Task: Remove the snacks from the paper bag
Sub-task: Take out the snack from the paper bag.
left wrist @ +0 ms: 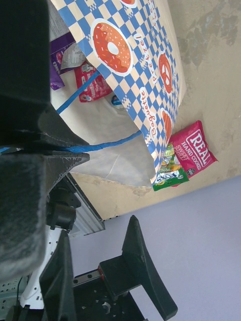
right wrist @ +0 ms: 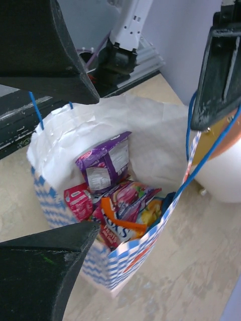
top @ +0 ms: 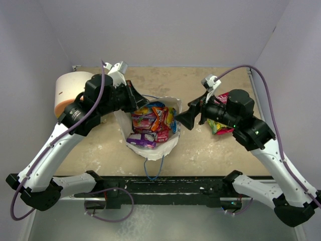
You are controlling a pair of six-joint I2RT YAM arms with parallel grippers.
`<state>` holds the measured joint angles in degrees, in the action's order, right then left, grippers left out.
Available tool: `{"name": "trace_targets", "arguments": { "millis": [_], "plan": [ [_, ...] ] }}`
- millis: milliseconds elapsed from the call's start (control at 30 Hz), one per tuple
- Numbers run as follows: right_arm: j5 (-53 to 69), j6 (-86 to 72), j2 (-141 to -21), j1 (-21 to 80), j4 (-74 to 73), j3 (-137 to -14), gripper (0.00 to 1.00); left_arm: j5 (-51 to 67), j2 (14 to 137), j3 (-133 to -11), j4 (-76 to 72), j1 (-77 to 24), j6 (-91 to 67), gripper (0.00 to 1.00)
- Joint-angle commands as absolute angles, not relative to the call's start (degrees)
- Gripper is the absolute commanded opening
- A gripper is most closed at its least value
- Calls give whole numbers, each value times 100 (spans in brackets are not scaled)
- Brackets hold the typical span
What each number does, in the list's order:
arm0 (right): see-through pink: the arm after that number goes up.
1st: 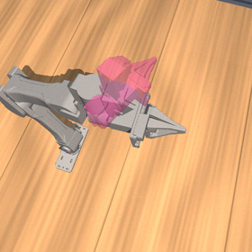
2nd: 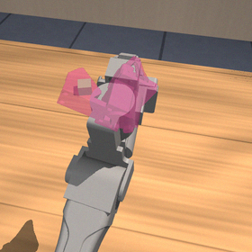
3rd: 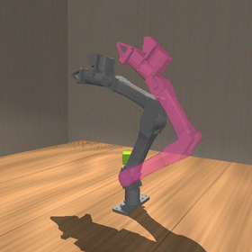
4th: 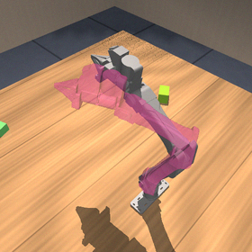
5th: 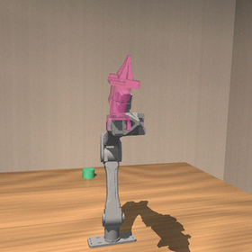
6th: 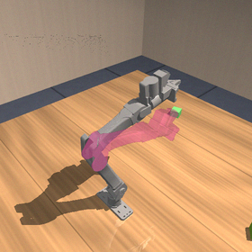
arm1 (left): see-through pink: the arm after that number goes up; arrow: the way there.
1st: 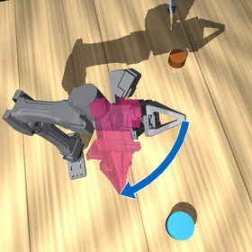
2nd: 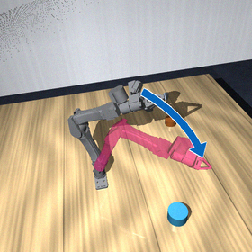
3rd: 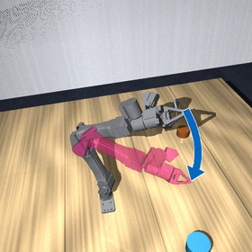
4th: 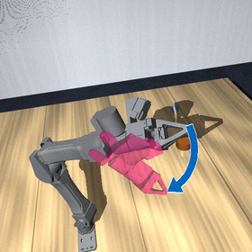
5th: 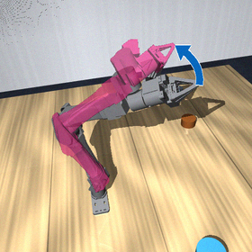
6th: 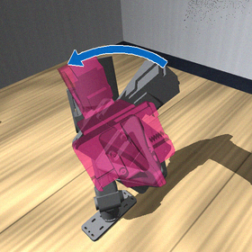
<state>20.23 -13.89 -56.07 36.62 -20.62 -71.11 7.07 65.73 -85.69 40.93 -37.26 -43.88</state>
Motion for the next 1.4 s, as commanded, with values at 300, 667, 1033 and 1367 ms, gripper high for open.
{"name": "trace_targets", "arguments": {
  "millis": [300, 667, 1033, 1367],
  "plan": [
    [1002, 1241, -6757, 5844, -875, -7143, 99, 1099, 6224, -8487, 3388, -3735, -3774, 0],
    [-683, 3194, -7066, 6328, 863, -5625, 98, 1651, 6570, -8737, 2924, -3734, -3095, 0],
    [-2922, 83, -8448, 6335, 3569, -4954, 81, 1679, 6835, -9017, 2804, -3733, -2569, 0],
    [-4527, -1120, -9295, 6284, 3456, -5217, 59, 1914, 6552, -8682, 2479, -3739, -2247, 0]
  ]
}}
